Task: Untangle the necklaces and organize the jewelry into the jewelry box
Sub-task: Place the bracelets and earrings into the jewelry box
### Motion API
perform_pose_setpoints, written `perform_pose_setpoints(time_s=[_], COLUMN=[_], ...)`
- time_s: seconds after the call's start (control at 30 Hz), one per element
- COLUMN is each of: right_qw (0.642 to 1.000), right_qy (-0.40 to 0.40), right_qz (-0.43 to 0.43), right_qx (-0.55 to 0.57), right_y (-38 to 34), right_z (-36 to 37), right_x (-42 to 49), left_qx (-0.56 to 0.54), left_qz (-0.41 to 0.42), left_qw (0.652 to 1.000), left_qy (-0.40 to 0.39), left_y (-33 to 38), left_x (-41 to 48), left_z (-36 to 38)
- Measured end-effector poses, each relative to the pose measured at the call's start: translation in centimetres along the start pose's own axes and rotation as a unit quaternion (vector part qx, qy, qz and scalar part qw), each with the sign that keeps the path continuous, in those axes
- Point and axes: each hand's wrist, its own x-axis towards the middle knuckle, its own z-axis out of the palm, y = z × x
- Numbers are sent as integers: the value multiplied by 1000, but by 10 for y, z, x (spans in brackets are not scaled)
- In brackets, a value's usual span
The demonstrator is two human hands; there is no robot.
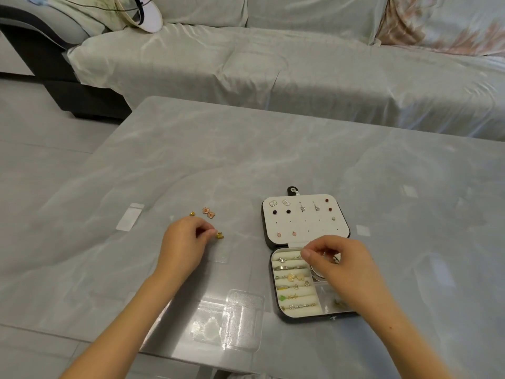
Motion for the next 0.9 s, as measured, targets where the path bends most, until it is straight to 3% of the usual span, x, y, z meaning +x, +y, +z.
perform_pose_setpoints(time_s=[0.07,0.13,0.23,0.33,0.53,0.73,0.9], right_qw=[998,994,987,982,970,954,983], right_qy=[20,8,-16,-6,18,-92,-127], right_qz=[-23,-53,-71,-57,-13,45,110], right_qx=[56,98,142,180,242,282,74], right_y=[-5,-9,-8,-3,10,12,11], right_z=[3,9,16,15,9,-4,-8], right_x=[-12,-26,-39,-47,-54,-45,-24], left_qx=[-176,-333,-420,-453,-470,-432,-341], left_qz=[-64,-122,-178,-195,-193,-159,-160], left_qw=[981,924,852,826,824,845,915], left_qy=[-39,-144,-256,-273,-253,-271,-142], left_y=[22,49,77,86,98,97,70], left_x=[-19,-44,-70,-80,-89,-89,-72], left_z=[-7,-7,1,11,23,17,6])
